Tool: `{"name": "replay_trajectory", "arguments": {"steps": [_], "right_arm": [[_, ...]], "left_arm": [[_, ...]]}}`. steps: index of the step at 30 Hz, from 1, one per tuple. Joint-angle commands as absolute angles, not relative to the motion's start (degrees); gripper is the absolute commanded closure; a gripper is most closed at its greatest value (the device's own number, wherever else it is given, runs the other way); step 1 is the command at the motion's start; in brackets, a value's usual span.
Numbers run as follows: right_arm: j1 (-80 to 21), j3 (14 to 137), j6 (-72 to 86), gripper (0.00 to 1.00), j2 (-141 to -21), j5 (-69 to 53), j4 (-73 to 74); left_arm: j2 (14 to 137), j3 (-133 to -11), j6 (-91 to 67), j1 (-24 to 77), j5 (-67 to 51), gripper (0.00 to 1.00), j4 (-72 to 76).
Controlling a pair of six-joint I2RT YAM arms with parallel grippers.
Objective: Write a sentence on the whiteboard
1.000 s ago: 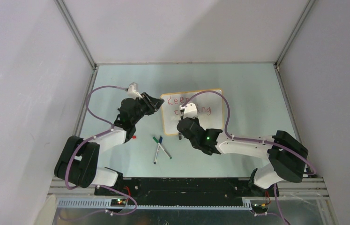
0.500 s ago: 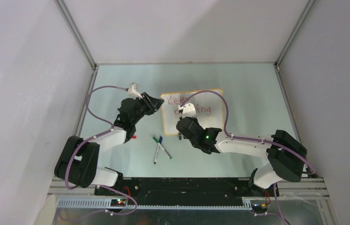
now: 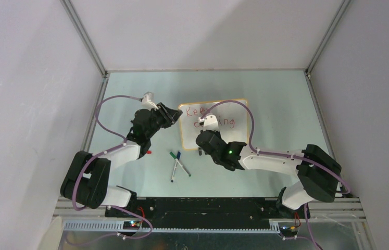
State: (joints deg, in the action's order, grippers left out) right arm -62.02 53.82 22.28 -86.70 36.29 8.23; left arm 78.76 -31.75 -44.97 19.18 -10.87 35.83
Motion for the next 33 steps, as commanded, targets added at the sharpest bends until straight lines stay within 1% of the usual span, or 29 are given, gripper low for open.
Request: {"name": "replay_trajectory", "arguments": {"steps": [1,33], "right_arm": [[-61.4,55.9,23.2,1.00,-86.0,40.0,8.9],[-59.3,55.9,21.6,1.00,-83.9,40.7,5.1]], "left_arm": [[77.9,-34.0,-43.5,18.9,-10.9,0.64,36.6],[77.7,-34.0,-43.5,18.8,-11.0,0.64,36.6]]}}
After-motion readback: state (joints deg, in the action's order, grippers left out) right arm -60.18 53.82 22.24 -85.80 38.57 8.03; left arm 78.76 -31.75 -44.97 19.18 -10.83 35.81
